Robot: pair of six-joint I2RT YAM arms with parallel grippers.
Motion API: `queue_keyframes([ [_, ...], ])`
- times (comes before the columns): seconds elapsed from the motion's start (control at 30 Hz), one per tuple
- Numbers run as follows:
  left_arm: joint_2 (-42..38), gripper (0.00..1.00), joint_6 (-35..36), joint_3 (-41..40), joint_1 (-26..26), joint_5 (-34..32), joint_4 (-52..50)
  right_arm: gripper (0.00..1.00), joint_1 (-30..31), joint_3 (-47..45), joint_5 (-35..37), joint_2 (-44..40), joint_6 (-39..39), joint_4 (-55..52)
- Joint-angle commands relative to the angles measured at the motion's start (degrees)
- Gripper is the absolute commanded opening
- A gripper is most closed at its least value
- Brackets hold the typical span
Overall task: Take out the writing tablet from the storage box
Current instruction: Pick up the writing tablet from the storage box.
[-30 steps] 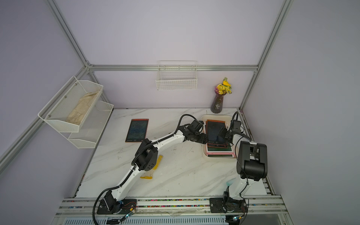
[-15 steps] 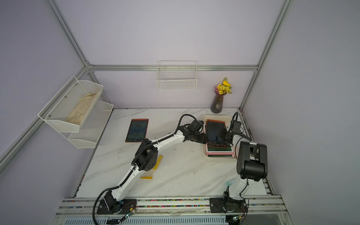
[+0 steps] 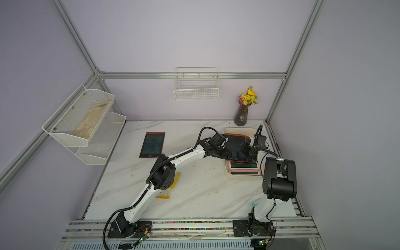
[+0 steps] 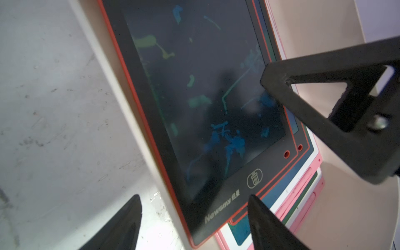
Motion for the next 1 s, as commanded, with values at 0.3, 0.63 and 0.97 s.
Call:
queue_keyframes([
  [0.3,0.8,0.76,-1.3,2.8,-0.7,1.5,1.7,0.66,1.4,-2.0,-9.1,-0.3,-0.4,-0.7],
  [0.63,1.4,0.75,-1.2,3.0,-0.8,2.0,1.8,0.64,1.8,-2.0,-14.4,-1.1,0.7,0.6],
  [0.97,1.9,0.75,-1.4,3.9,-0.8,2.3,1.8,0.62,3.2,-1.2,-7.9,0.8,-0.8,-2.2],
])
